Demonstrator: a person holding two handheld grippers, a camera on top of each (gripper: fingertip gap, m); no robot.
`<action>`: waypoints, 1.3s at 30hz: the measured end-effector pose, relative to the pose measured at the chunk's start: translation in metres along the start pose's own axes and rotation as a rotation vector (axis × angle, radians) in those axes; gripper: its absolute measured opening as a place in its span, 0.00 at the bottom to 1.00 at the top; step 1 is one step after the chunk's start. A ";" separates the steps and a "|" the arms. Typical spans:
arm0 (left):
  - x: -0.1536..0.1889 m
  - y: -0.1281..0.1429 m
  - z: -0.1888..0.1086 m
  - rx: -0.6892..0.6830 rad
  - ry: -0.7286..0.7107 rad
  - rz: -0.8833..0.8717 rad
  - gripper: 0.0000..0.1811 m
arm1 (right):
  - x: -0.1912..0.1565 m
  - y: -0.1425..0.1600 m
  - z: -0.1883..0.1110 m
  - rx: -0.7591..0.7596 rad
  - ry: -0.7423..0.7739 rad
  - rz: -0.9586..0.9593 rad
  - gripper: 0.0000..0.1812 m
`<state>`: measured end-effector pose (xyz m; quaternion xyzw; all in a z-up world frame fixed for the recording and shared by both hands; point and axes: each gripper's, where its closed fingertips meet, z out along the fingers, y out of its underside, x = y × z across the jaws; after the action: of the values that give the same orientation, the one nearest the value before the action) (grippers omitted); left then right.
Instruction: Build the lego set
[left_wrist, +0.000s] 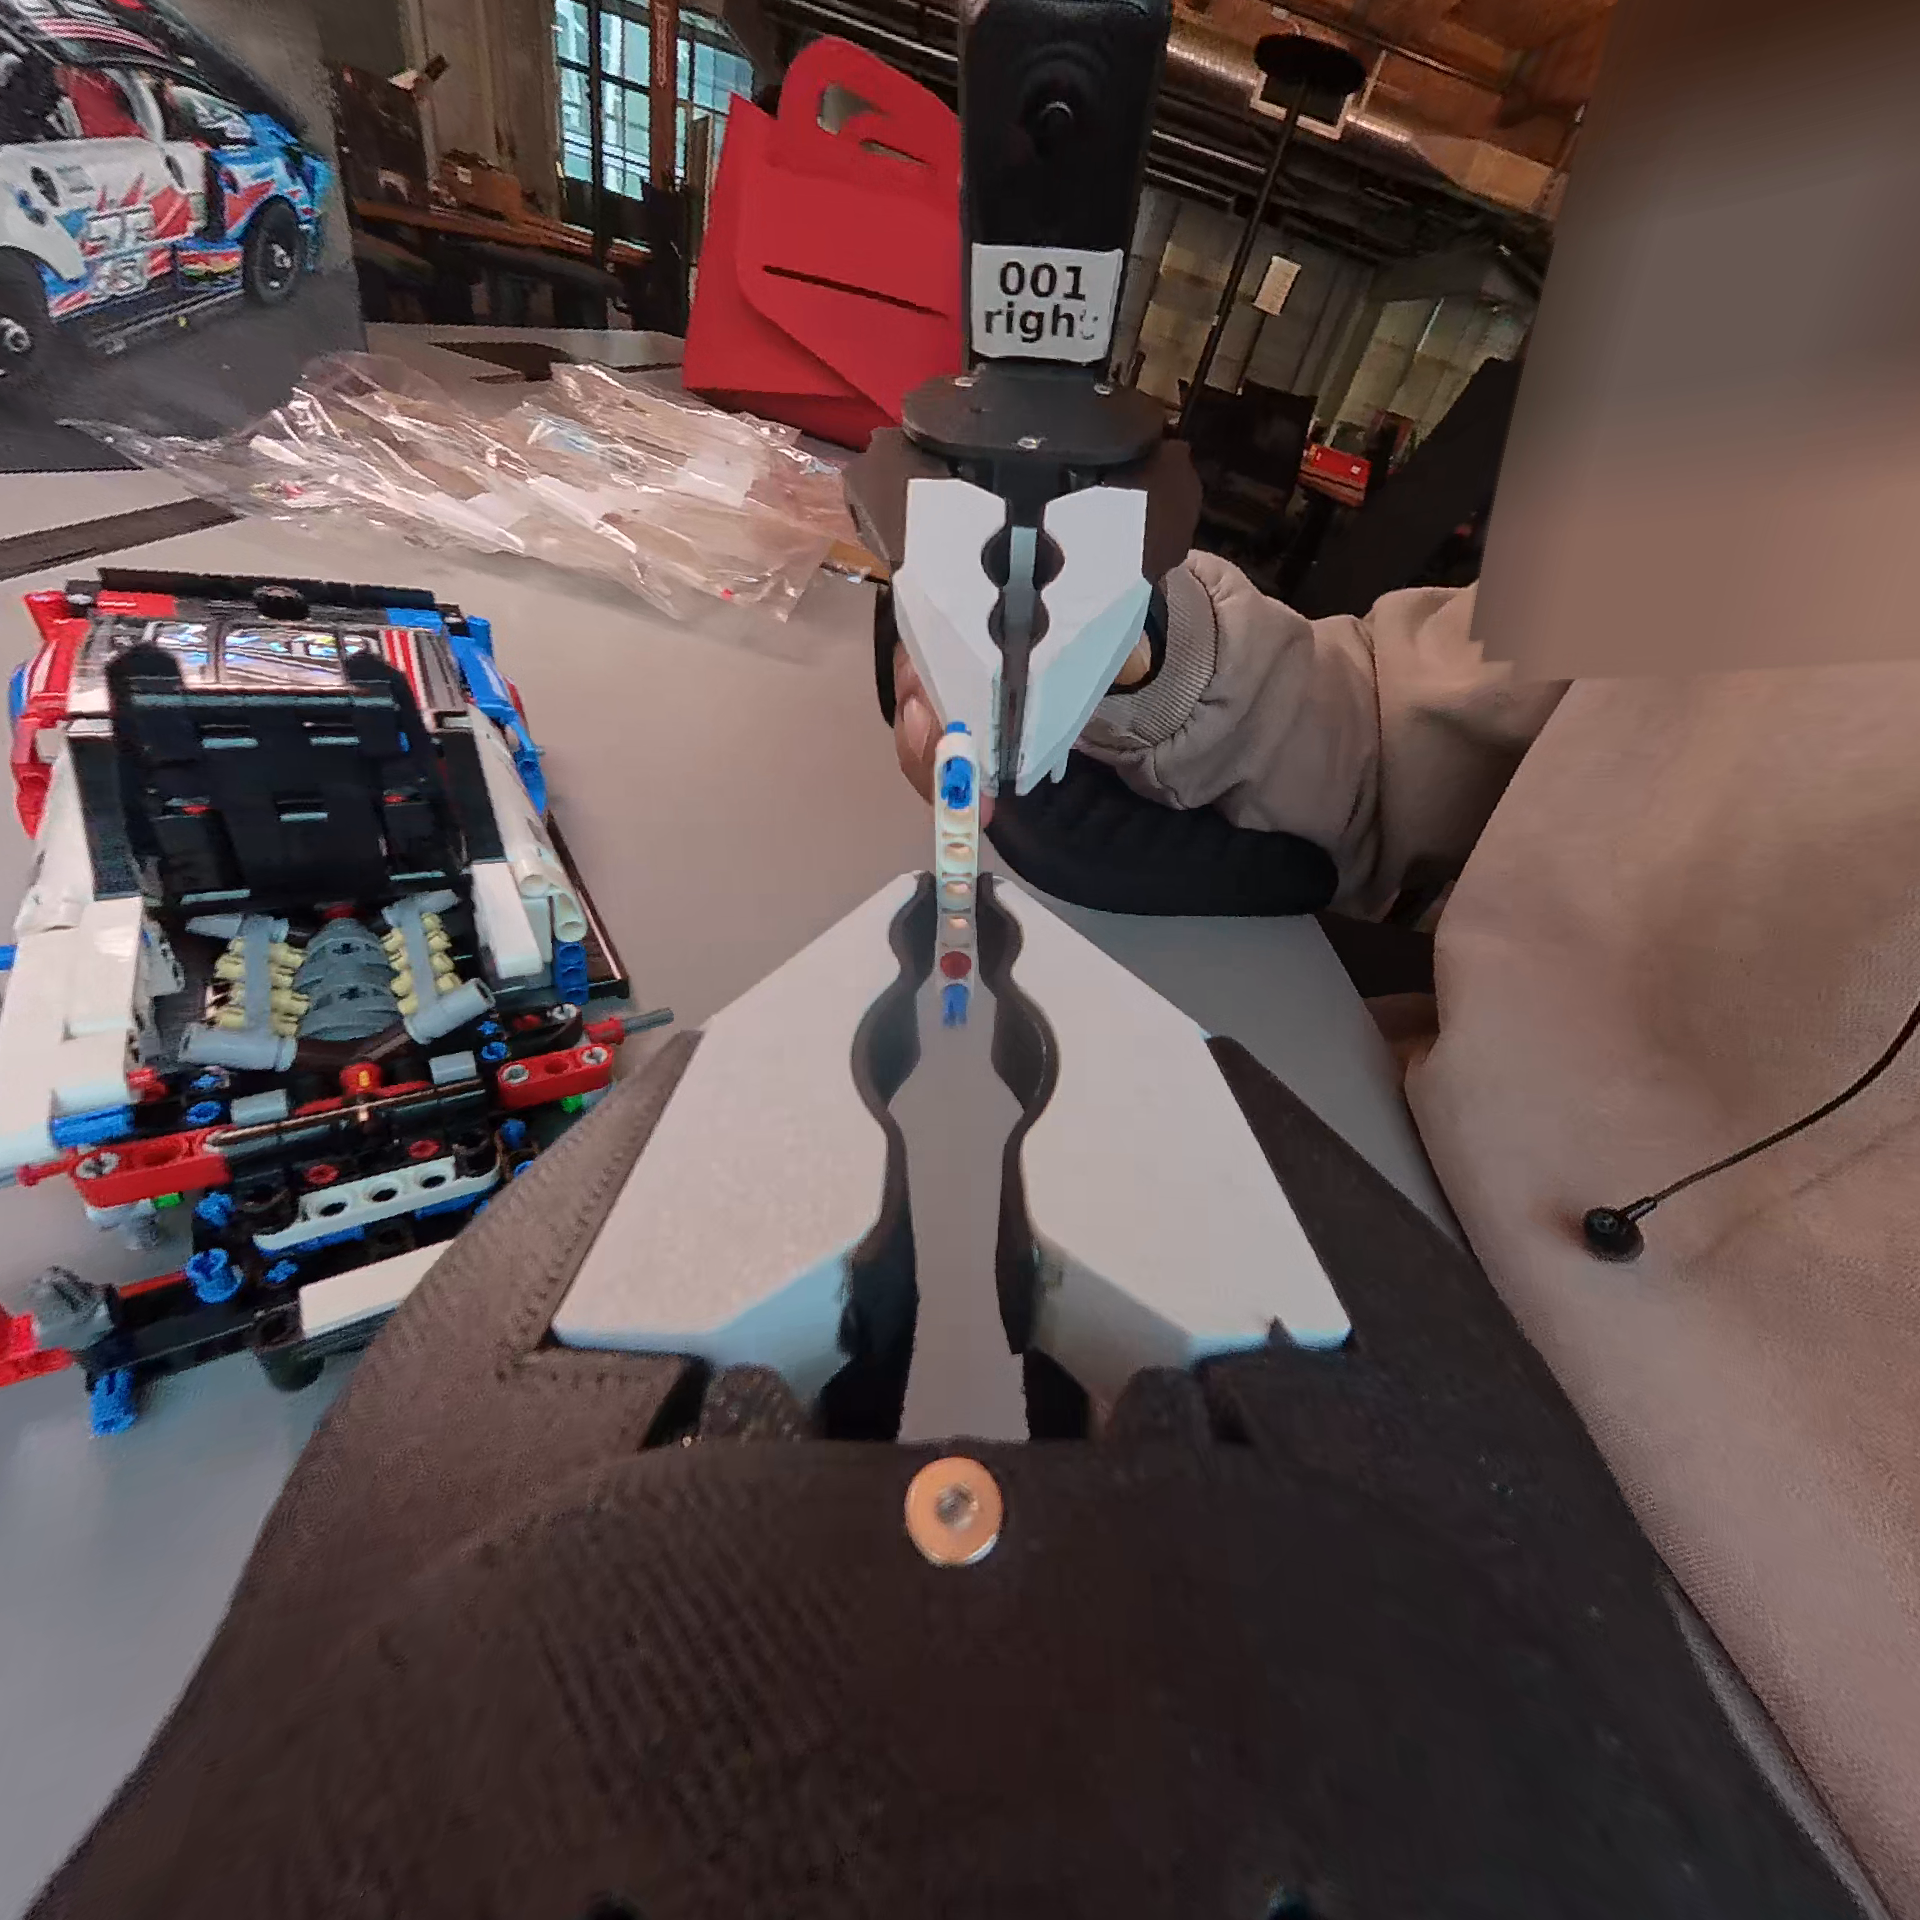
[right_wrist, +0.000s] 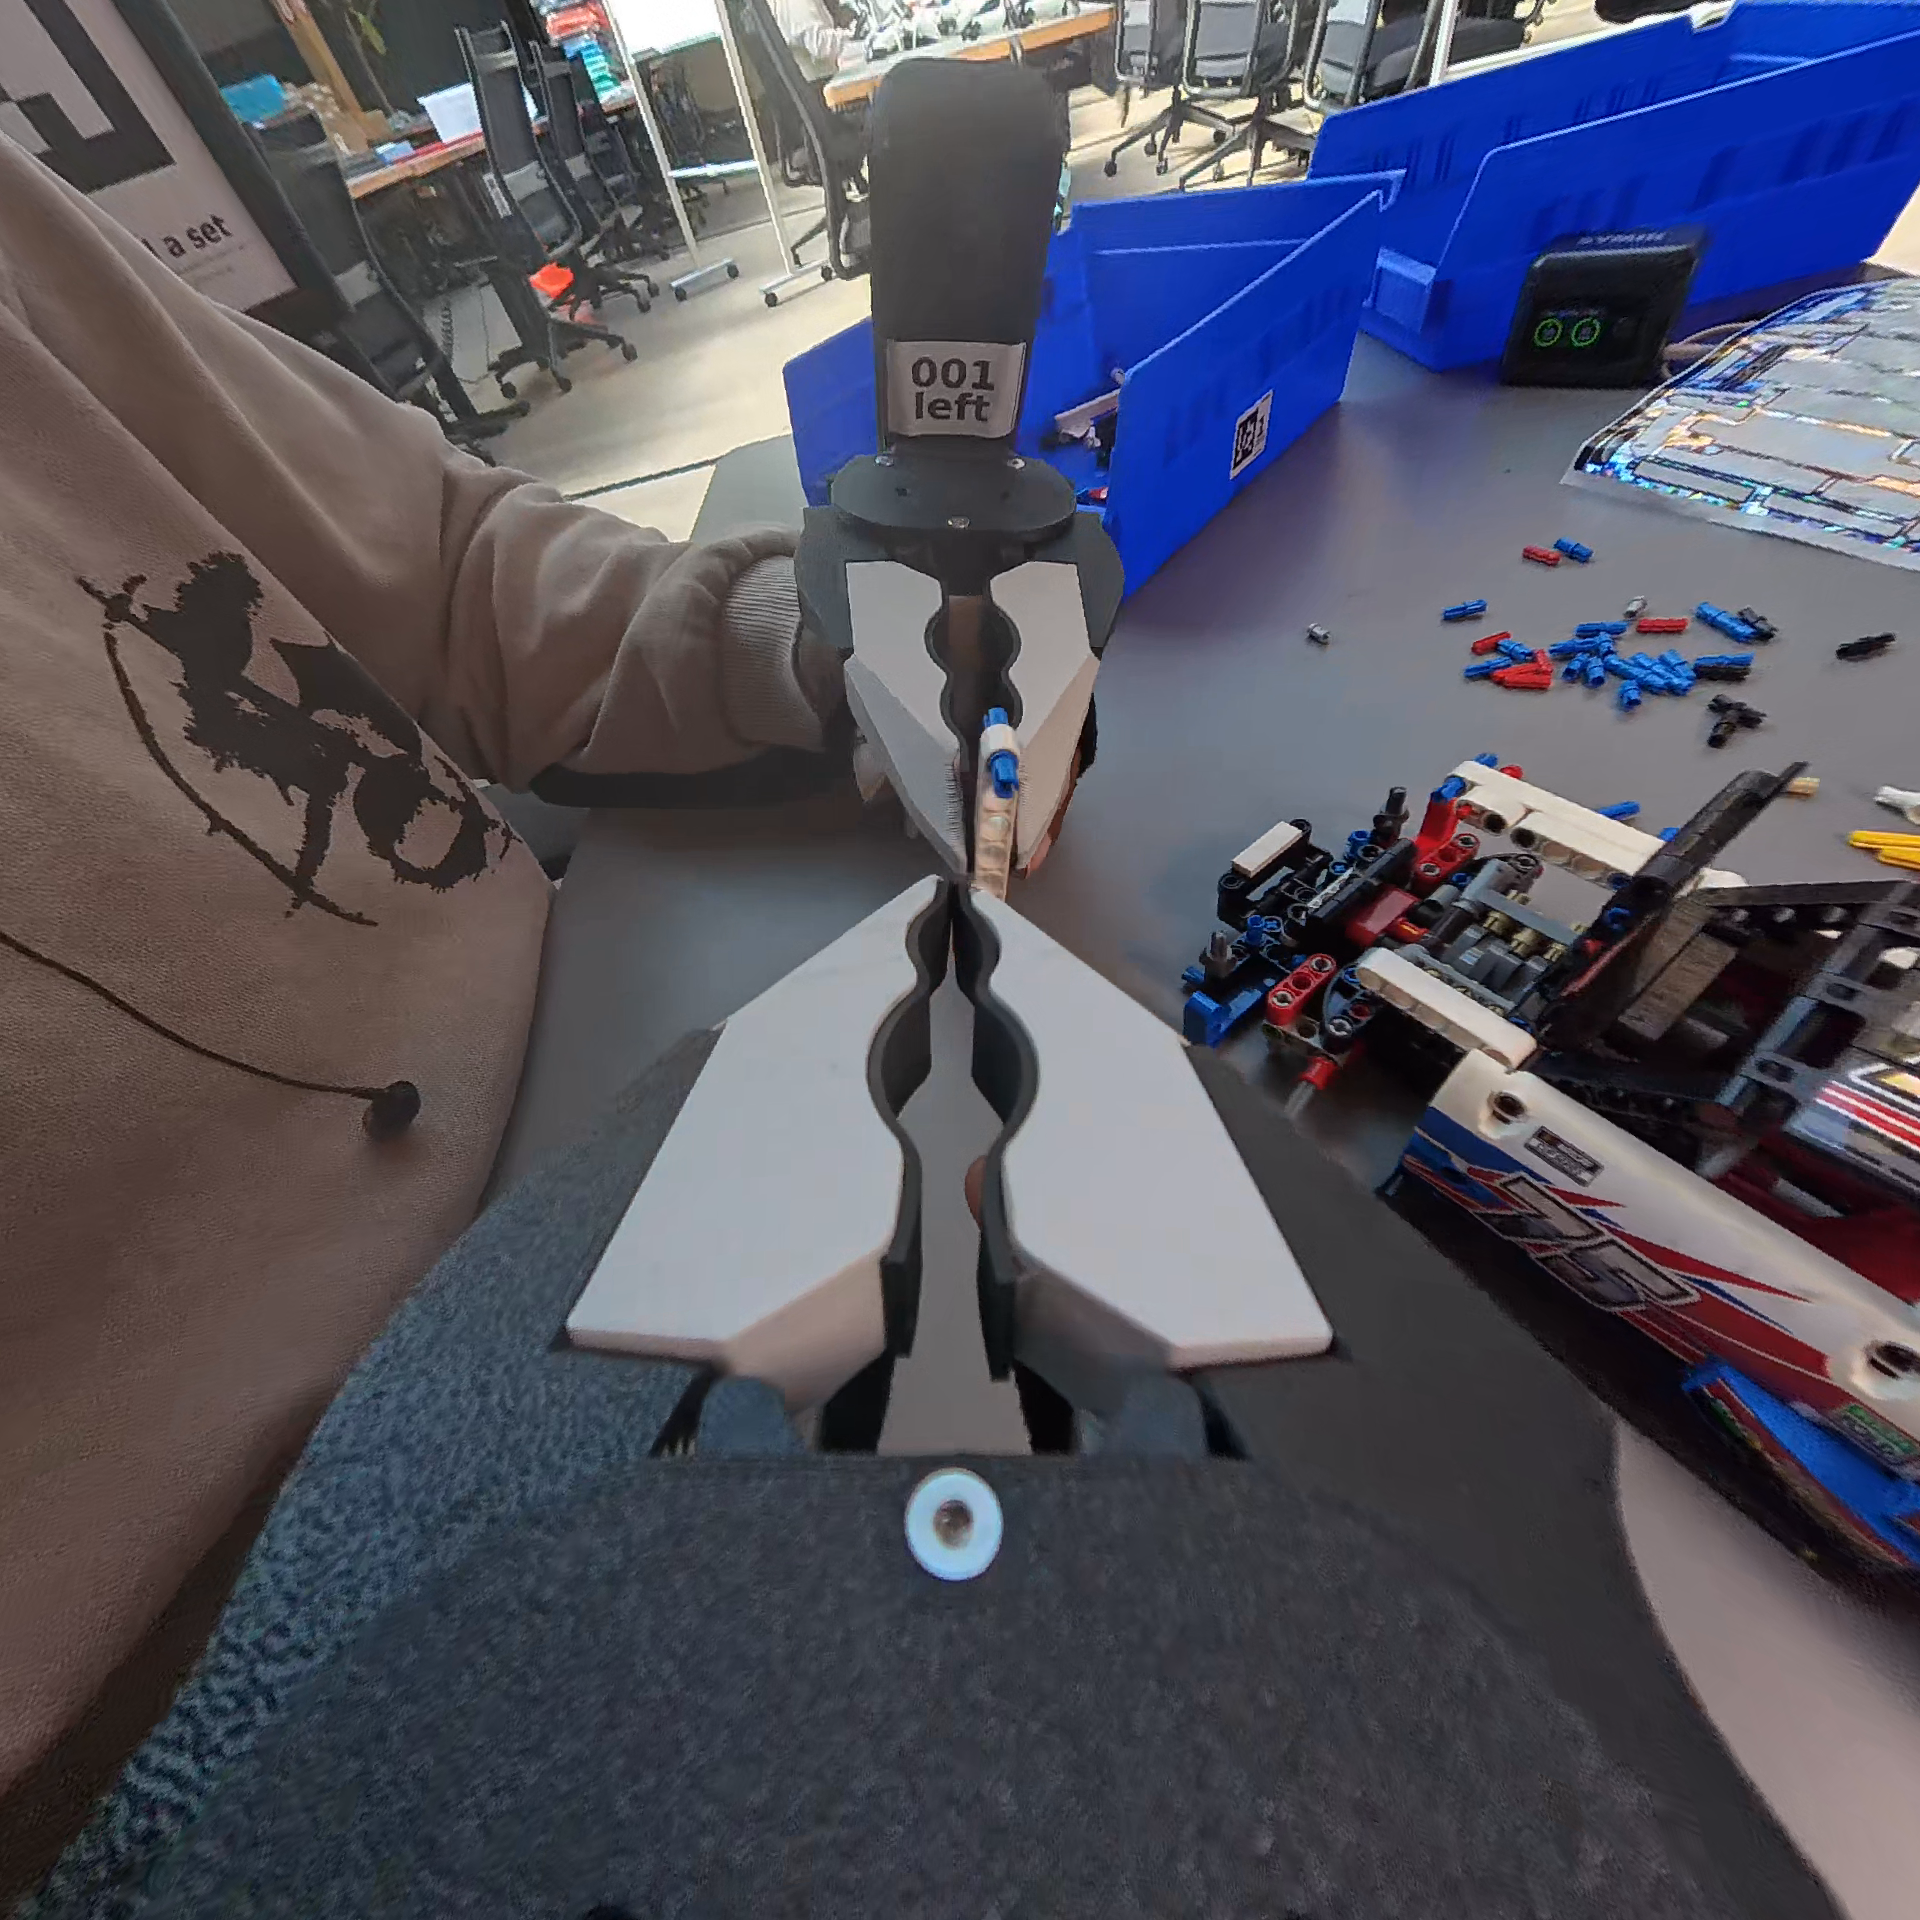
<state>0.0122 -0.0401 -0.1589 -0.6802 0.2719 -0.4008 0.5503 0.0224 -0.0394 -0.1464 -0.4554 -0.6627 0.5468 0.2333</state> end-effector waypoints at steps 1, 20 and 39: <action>-0.004 0.000 -0.002 0.004 -0.024 -0.005 0.03 | 0.000 -0.001 -0.001 0.008 -0.004 0.001 0.00; -0.058 0.006 -0.044 -0.021 -0.262 -0.228 0.03 | 0.025 0.092 0.030 -0.531 0.082 -0.197 0.10; -0.036 0.014 -0.030 -0.066 -0.143 -0.226 0.03 | 0.025 0.095 0.036 -0.561 0.028 -0.246 0.01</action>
<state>-0.0311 -0.0299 -0.1791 -0.7511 0.1669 -0.4015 0.4969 0.0142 -0.0377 -0.2509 -0.4260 -0.8347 0.3036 0.1721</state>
